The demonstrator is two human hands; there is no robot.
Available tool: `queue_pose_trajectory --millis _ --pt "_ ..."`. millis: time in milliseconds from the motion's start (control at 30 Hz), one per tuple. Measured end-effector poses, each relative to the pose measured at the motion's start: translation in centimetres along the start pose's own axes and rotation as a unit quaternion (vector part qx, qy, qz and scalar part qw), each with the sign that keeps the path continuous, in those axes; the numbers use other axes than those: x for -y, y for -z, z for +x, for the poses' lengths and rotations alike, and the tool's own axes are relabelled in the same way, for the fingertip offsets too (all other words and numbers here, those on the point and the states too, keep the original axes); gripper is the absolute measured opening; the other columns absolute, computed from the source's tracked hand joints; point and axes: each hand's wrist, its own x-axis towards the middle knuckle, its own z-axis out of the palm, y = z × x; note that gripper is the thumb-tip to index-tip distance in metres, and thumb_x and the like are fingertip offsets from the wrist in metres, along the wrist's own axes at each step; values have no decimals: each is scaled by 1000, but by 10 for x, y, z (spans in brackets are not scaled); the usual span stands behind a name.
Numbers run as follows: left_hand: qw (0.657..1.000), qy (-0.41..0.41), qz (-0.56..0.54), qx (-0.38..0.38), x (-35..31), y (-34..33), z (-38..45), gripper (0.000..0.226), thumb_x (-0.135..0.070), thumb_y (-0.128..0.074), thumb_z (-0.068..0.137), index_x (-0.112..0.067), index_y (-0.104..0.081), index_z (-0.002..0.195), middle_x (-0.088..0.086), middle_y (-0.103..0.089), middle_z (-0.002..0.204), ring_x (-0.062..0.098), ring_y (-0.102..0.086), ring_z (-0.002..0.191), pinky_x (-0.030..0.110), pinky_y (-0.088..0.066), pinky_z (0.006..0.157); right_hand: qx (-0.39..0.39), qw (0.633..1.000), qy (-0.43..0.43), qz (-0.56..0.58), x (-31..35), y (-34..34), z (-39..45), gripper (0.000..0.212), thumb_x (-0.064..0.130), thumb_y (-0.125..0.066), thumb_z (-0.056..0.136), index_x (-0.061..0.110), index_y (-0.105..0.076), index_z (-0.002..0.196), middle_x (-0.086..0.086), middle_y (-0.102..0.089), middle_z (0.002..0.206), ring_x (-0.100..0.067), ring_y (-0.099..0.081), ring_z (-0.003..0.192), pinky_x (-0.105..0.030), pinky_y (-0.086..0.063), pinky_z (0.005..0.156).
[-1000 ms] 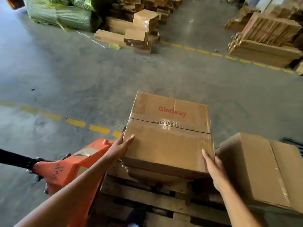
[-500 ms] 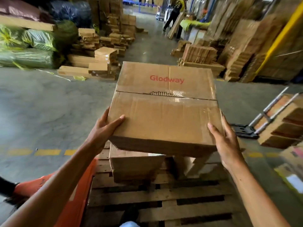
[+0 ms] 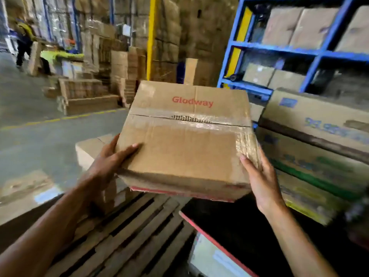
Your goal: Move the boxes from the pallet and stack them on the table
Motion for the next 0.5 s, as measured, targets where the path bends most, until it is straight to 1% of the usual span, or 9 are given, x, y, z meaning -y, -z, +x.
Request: queue_pose_trajectory --millis 33,67,133,200,267,333,433,467,500 --pt "999 11 6 36 -3 -30 -9 52 -52 -71 72 -43 -50 118 -20 -66 102 -3 -63 76 12 -47 63 -29 999 -14 -3 -1 32 -15 48 10 -63 89 22 -53 134 11 -70 112 -2 -63 104 -18 -48 93" --pt "998 16 13 68 2 -55 -12 53 -44 -68 78 -40 -47 126 -15 -64 108 -3 -63 75 12 -46 63 -56 998 -27 -7 -2 61 -30 49 11 -63 88 24 -53 134 11 -70 112 -2 -64 102 -18 -49 89" --pt "992 38 33 119 8 -103 -23 58 -37 -65 83 -38 -41 135 -12 -61 109 -1 -60 79 10 -42 63 -107 993 -47 -20 -7 108 -57 43 13 -64 88 29 -56 128 12 -71 107 2 -66 93 -12 -51 77" --pt "984 48 57 162 17 -145 -32 49 -32 -65 86 -39 -42 129 -10 -61 107 1 -55 80 6 -41 58 -155 985 -66 -37 -15 146 -83 40 13 -64 89 35 -55 122 15 -69 101 7 -67 84 -9 -49 66" --pt "976 72 74 192 30 -179 -38 37 -26 -64 88 -35 -48 120 -8 -64 102 -1 -54 76 2 -41 50 -192 976 -88 -51 -27 174 -103 45 13 -63 89 40 -50 123 16 -67 99 9 -66 78 -8 -48 61" --pt "965 80 94 230 43 -209 -43 32 -24 -63 89 -28 -53 119 -6 -67 97 -1 -56 74 2 -41 47 -223 965 -121 -69 -46 196 -119 49 16 -63 89 44 -47 125 11 -67 103 2 -67 83 -15 -52 66" --pt "953 127 100 256 68 -234 -39 32 -27 -66 87 -23 -57 117 -8 -67 92 7 -62 76 9 -47 50 -244 951 -170 -83 -75 217 -131 53 29 -66 86 46 -45 132 2 -65 119 -18 -64 101 -40 -54 88" --pt "947 147 99 266 76 -240 -36 36 -30 -71 83 -20 -58 116 -3 -69 96 12 -65 78 13 -51 54 -245 948 -186 -87 -83 220 -133 53 31 -65 87 45 -45 133 2 -64 120 -20 -63 103 -44 -52 91" --pt "942 162 102 275 86 -244 -33 49 -37 -76 76 -16 -60 117 2 -71 101 17 -68 81 19 -54 60 -240 946 -197 -94 -90 221 -133 52 32 -64 88 41 -44 135 2 -63 121 -21 -62 103 -44 -51 91"
